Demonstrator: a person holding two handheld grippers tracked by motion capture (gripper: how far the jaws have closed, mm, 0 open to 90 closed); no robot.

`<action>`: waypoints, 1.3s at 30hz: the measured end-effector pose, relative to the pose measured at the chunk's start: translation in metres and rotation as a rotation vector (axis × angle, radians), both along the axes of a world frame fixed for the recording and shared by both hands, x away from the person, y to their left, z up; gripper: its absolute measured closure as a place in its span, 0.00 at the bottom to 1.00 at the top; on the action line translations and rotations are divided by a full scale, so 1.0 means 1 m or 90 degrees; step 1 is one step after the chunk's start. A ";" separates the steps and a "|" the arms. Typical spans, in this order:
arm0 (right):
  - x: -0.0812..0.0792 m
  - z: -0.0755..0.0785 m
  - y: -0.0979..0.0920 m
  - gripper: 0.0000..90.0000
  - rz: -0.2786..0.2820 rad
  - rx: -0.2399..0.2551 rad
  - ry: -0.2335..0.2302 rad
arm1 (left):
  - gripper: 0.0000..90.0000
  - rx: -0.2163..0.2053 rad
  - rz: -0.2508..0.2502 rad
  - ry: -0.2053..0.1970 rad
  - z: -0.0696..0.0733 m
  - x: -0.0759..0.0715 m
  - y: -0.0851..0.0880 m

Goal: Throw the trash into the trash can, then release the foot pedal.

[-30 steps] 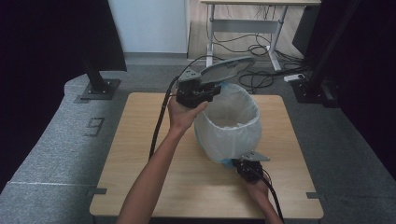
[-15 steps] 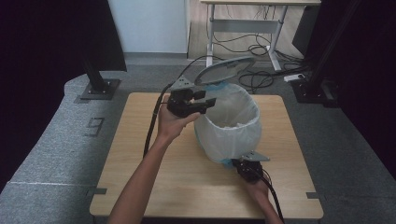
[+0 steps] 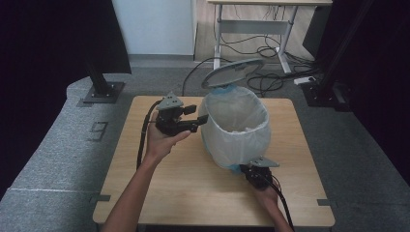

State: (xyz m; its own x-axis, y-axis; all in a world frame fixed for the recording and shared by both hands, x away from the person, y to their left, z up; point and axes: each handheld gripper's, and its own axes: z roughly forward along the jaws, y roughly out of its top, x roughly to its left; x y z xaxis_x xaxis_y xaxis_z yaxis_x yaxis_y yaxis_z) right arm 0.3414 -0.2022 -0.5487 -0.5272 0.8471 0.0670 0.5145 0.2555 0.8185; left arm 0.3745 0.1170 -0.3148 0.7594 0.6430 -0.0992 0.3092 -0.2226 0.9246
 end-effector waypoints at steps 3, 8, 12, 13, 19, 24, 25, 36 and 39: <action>0.000 0.000 0.000 0.99 -0.001 0.001 0.001 | 0.46 0.000 0.002 0.003 -0.004 -0.003 0.005; 0.000 0.000 0.000 0.99 -0.001 0.002 0.002 | 0.46 0.007 0.008 0.013 -0.011 -0.005 0.010; 0.000 0.000 0.000 0.99 -0.002 0.003 0.002 | 0.46 0.012 0.014 0.019 -0.018 -0.006 0.012; 0.000 0.000 0.000 0.99 -0.001 0.003 0.002 | 0.46 0.013 0.016 0.019 -0.019 -0.006 0.013; 0.000 0.000 0.000 0.99 -0.002 0.003 0.002 | 0.46 0.019 0.020 0.022 -0.030 -0.011 0.019; 0.000 0.000 0.000 0.98 -0.003 0.002 0.001 | 0.46 0.018 0.025 0.026 -0.042 -0.017 0.026; 0.000 0.000 0.000 0.98 -0.003 0.000 0.000 | 0.46 0.018 0.026 0.027 -0.046 -0.018 0.027; -0.003 0.001 0.004 0.57 0.036 0.021 0.000 | 0.45 0.041 0.040 0.022 -0.073 -0.031 0.039; -0.004 0.002 0.005 0.50 0.033 0.024 -0.003 | 0.45 0.042 0.042 0.026 -0.078 -0.033 0.042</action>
